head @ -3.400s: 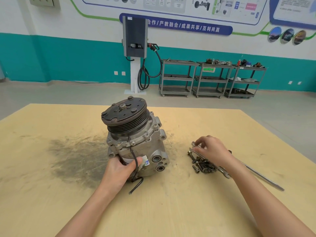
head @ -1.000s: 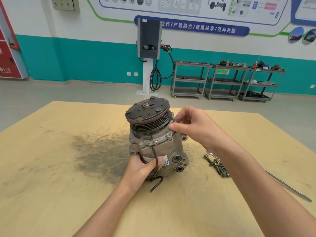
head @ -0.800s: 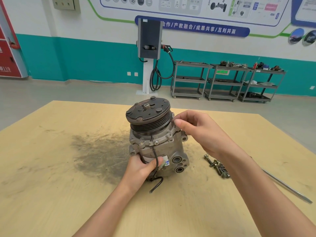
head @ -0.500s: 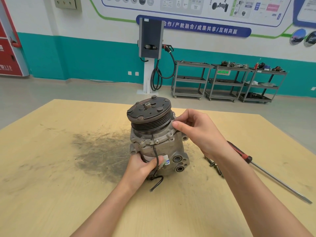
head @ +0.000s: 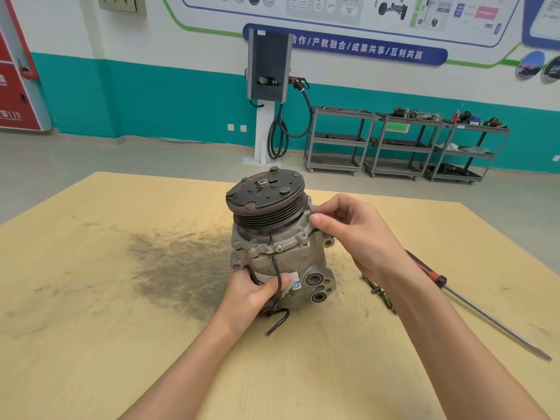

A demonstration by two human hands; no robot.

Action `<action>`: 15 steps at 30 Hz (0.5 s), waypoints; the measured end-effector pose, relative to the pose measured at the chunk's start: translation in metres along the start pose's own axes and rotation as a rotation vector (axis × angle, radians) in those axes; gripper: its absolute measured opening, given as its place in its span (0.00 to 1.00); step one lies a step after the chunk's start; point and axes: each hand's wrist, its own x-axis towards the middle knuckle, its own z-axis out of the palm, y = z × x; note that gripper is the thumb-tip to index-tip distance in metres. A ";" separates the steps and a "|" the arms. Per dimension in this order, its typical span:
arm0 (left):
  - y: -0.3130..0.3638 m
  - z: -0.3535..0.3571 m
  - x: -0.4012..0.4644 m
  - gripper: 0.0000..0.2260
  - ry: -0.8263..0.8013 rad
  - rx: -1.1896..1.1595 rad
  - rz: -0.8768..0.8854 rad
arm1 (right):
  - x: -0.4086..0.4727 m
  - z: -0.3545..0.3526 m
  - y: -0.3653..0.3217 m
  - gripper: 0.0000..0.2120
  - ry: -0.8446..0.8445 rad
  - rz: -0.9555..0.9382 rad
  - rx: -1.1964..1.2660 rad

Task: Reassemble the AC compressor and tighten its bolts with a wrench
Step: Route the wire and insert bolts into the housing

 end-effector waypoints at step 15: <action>0.001 -0.001 0.000 0.21 -0.010 0.005 -0.020 | -0.002 0.001 0.001 0.07 -0.047 -0.020 0.015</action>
